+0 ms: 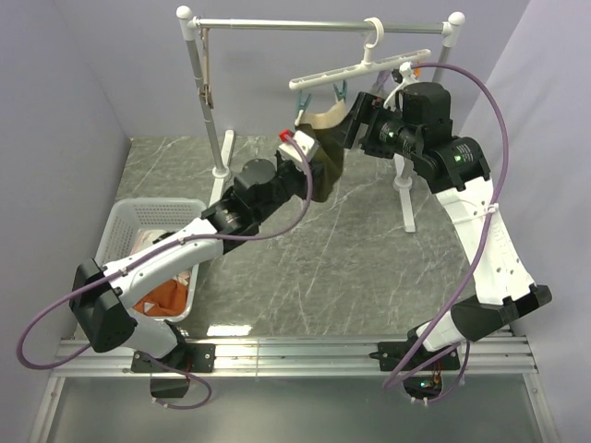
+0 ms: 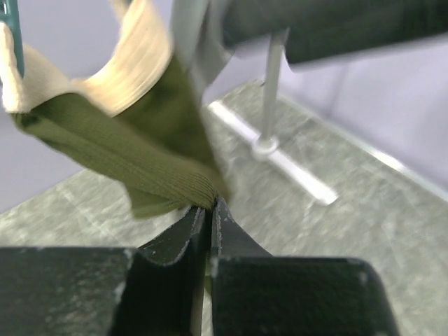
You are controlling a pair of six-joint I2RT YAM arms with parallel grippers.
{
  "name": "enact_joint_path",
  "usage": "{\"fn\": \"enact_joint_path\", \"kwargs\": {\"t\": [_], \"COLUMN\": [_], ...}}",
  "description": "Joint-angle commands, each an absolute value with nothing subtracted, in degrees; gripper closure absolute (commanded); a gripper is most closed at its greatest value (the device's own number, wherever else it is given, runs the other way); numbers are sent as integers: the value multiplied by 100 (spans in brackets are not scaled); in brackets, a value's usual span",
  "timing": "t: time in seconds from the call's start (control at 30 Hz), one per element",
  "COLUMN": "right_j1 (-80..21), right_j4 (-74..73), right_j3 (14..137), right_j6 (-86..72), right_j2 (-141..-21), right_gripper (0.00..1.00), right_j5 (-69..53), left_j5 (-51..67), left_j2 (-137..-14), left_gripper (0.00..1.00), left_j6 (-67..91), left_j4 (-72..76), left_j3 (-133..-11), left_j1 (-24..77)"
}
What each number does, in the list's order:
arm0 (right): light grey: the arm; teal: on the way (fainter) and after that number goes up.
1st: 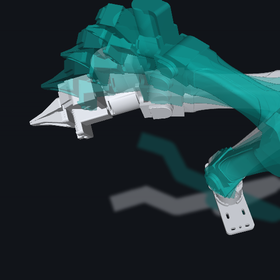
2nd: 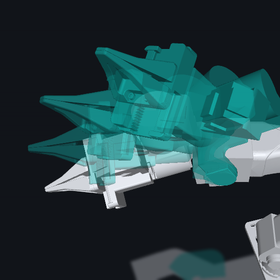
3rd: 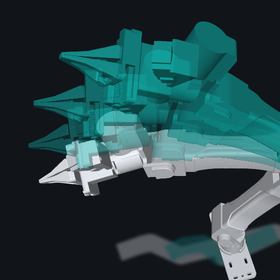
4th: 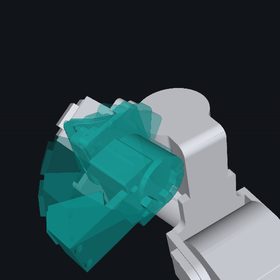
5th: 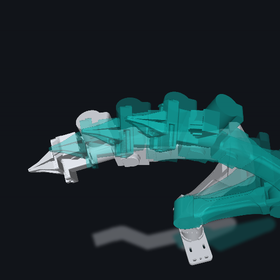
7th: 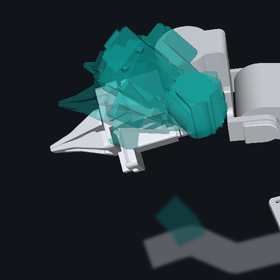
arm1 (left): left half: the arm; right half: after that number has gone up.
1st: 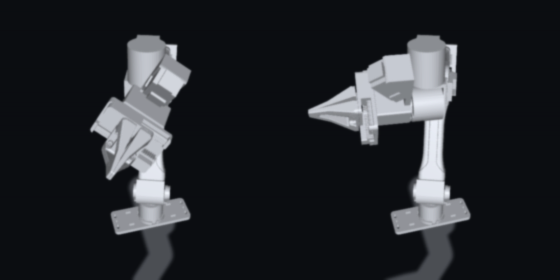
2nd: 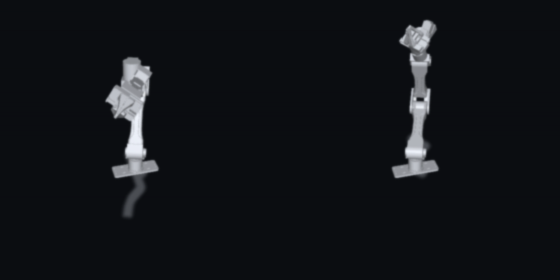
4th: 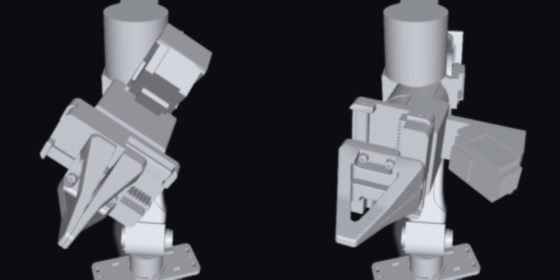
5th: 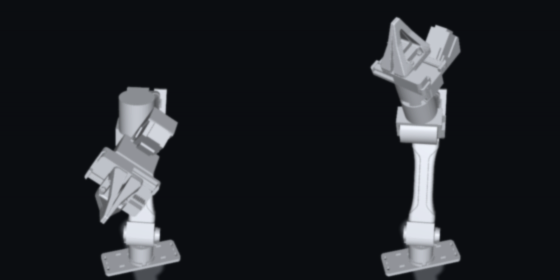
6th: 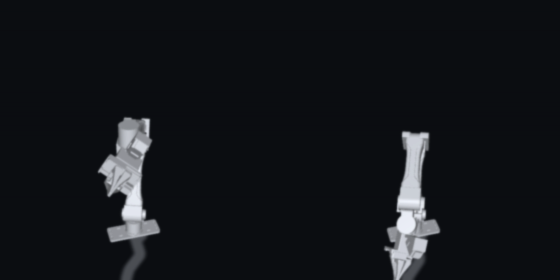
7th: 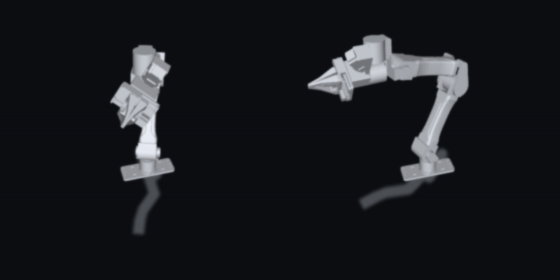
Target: Remove the underwear clipped to the hanger
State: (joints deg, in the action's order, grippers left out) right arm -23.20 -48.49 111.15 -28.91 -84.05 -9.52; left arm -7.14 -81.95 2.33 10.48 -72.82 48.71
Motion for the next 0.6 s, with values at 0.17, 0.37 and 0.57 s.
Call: {"fn": "enact_joint_path", "kwargs": {"t": [0.17, 0.37, 0.57], "right_j1": [-2347, -2364, -2443], "right_j4": [-3631, -3094, -3067], "right_j3": [11136, 11171, 11443], "right_j6": [-2795, -2690, -2549], "right_j2": [-8428, -8718, -9044], "right_gripper": [10, 9, 8], "right_j5": [-1178, -1590, -1635], "left_j5": [-1977, -1968, -2609], "left_j2": [-8288, -8191, -8506], "left_gripper": [94, 94, 94], "left_j6": [-642, -650, -1308], "left_j4": [738, 791, 651], "left_j3": [-7278, -7198, -7426], "left_j1": [5440, 5484, 5835]}}
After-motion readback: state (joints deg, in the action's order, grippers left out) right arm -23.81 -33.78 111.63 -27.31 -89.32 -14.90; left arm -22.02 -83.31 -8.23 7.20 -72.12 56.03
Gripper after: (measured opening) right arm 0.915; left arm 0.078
